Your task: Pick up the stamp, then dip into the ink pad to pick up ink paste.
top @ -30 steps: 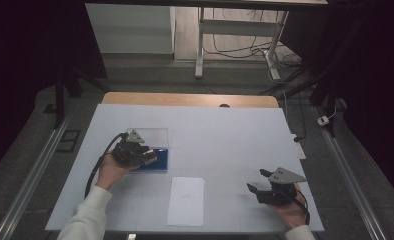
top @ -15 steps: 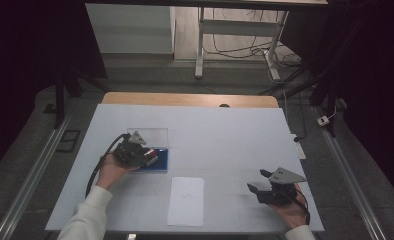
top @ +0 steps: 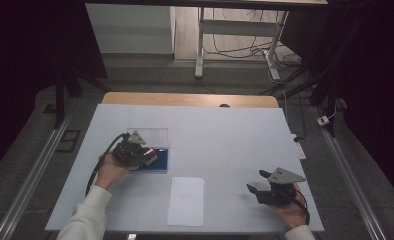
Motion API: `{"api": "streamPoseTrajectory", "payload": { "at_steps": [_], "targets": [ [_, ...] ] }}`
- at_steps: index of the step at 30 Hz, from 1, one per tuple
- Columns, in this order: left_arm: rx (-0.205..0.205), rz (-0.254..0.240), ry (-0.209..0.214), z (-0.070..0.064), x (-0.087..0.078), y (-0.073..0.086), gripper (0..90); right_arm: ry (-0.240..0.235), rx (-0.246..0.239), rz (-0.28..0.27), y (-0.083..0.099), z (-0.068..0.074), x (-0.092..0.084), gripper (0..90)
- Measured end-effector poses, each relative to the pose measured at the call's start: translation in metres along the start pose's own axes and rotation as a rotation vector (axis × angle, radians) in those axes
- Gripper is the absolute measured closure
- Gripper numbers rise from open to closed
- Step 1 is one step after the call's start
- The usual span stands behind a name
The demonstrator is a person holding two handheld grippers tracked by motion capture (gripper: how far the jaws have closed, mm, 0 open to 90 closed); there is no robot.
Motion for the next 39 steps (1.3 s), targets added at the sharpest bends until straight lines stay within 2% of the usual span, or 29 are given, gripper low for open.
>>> {"api": "streamPoseTrajectory", "payload": {
  "at_steps": [9, 12, 15, 19, 24, 28, 31, 39],
  "targets": [
    [0.01, -0.033, -0.002, -0.002, -0.016, -0.01, 70.8, 0.0, -0.001, 0.008, 0.001, 0.0, 0.0, 29.7],
    [0.025, -0.065, 0.0, -0.005, -0.027, -0.016, 70.8, 0.005, -0.004, 0.01, 0.002, -0.001, 0.0, 29.8],
    [0.024, -0.09, 0.009, -0.007, -0.035, -0.021, 70.8, 0.0, -0.005, 0.009, 0.001, 0.0, 0.0, 29.9],
    [0.021, -0.094, 0.008, -0.008, -0.038, -0.022, 70.8, 0.0, -0.002, 0.01, 0.001, 0.001, 0.0, 29.9],
    [0.015, -0.068, 0.005, -0.007, -0.032, -0.02, 70.8, -0.001, -0.004, 0.006, 0.001, 0.001, 0.0, 29.9],
    [-0.005, -0.062, 0.014, -0.006, -0.027, -0.019, 70.7, 0.0, -0.001, 0.012, 0.002, 0.0, 0.0, 29.9],
    [-0.006, -0.057, 0.014, -0.006, -0.025, -0.017, 70.7, 0.003, -0.004, 0.013, 0.002, 0.0, 0.0, 30.0],
    [-0.001, -0.005, -0.003, -0.003, -0.014, -0.009, 70.8, 0.0, 0.0, 0.01, 0.002, 0.001, 0.0, 30.0]
  ]
}}
Point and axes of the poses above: each handheld gripper's, and its own axes: x roughly forward along the jaws, y roughly out of its underside, z roughly to its left, the point moved 10 cm from there along x, roughly forward along the jaws, and after that the axes turned 3 degrees about -z, right-handed, at the moved point
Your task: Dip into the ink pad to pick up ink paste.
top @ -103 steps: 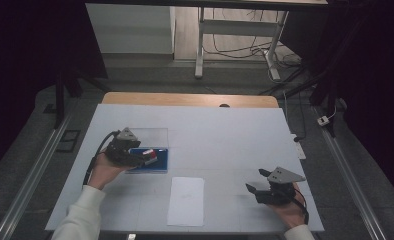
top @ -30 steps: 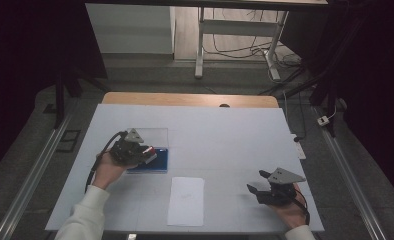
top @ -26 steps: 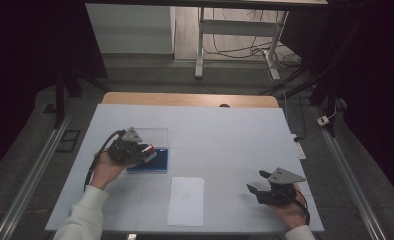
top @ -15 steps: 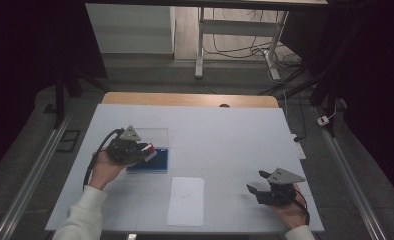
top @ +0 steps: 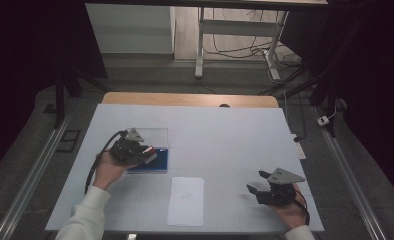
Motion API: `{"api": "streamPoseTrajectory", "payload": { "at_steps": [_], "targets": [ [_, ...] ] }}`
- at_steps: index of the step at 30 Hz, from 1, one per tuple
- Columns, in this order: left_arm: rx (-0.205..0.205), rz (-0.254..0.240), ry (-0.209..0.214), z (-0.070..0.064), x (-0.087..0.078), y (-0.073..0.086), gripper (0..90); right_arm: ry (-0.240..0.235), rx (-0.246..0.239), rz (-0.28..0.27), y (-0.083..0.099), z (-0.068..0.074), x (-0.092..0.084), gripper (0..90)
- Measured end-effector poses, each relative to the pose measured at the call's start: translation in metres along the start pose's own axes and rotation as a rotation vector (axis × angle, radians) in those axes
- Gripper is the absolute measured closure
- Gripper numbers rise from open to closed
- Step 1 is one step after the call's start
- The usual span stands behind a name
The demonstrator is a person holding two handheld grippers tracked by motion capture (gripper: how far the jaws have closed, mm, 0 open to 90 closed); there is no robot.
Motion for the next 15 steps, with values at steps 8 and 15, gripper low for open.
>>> {"api": "streamPoseTrajectory", "payload": {
  "at_steps": [8, 15],
  "targets": [
    [0.001, 0.013, -0.019, 0.003, 0.0039, 0.0038, 70.8, 0.001, 0.001, 0.002, 0.0003, 0.0003, 0.0005, 30.1],
    [0.009, 0.032, -0.026, 0.0045, 0.0076, 0.0074, 70.8, -0.002, 0.001, 0.003, 0.0008, 0.0002, 0.0004, 30.1]
  ]
}}
Point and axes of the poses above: each handheld gripper's, and its own axes: x roughly forward along the jaws, y roughly out of its underside, z roughly to its left, the point moved 10 cm from there along x, roughly forward along the jaws, and after that the axes turned 3 degrees about -z, right-handed, at the moved point
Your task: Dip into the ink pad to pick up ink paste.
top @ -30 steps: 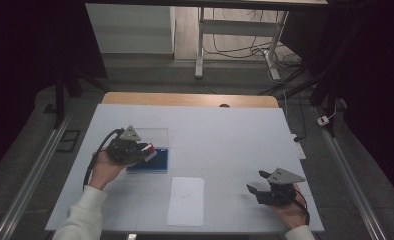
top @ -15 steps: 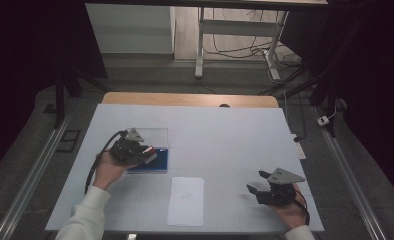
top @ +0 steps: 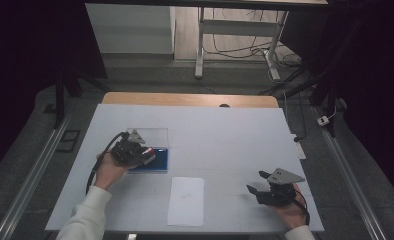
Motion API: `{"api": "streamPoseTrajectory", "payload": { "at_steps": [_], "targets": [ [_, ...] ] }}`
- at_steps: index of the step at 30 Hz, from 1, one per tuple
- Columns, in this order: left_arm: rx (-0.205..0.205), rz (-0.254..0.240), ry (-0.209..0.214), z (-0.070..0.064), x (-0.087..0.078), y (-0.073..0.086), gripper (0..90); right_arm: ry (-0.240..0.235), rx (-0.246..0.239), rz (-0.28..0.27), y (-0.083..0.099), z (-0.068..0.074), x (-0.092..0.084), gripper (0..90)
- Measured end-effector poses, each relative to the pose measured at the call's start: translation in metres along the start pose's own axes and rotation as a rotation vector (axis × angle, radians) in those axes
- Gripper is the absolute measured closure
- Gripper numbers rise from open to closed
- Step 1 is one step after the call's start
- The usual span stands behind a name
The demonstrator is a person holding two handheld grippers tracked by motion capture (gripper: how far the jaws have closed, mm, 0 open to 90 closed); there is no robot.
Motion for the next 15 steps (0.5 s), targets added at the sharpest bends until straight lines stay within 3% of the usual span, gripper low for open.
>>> {"api": "streamPoseTrajectory", "payload": {
  "at_steps": [15],
  "targets": [
    [-0.015, 0.017, 0.002, 0.0048, 0.0056, 0.0074, 70.8, 0.004, -0.005, 0.011, 0.0018, -0.0008, -0.0001, 30.2]
  ]
}}
Point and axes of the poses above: each handheld gripper's, and its own axes: x roughly forward along the jaws, y roughly out of its underside, z roughly to its left, the point moved 10 cm from there along x, roughly forward along the jaws, and after that the axes turned 3 degrees about -z, right-handed, at the moved point
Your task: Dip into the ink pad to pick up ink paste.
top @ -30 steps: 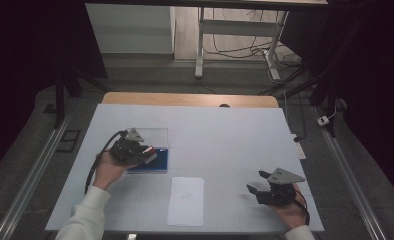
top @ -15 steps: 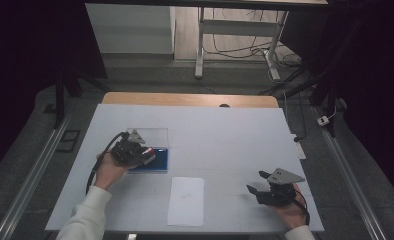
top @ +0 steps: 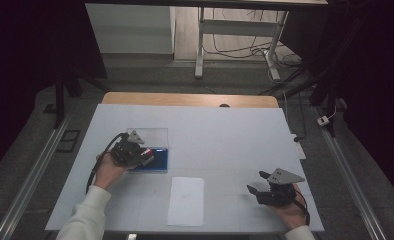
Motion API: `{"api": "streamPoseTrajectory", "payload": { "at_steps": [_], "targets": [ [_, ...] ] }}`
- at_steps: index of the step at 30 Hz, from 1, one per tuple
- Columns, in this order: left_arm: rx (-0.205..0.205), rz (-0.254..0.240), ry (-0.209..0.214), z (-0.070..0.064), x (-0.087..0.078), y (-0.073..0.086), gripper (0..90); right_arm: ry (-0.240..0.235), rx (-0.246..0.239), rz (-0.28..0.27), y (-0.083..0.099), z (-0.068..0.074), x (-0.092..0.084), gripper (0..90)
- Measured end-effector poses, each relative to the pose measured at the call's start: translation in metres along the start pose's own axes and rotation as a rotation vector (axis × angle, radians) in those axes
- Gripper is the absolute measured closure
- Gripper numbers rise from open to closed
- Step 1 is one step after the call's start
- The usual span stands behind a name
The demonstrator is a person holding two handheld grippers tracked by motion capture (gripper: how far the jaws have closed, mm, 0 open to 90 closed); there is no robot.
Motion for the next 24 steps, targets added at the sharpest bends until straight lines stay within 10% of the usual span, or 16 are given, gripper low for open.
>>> {"api": "streamPoseTrajectory", "payload": {
  "at_steps": [24],
  "targets": [
    [-0.001, 0.09, -0.03, -0.0025, 0.0042, 0.0002, 71.4, 0.001, 0.001, 0.013, 0.0015, 0.0007, 0.0017, 30.3]
  ]
}}
Point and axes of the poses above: each handheld gripper's, and its own axes: x roughly forward along the jaws, y roughly out of its underside, z roughly to its left, the point moved 10 cm from there along x, roughly forward along the jaws, and after that the axes turned 3 degrees about -z, right-handed, at the moved point
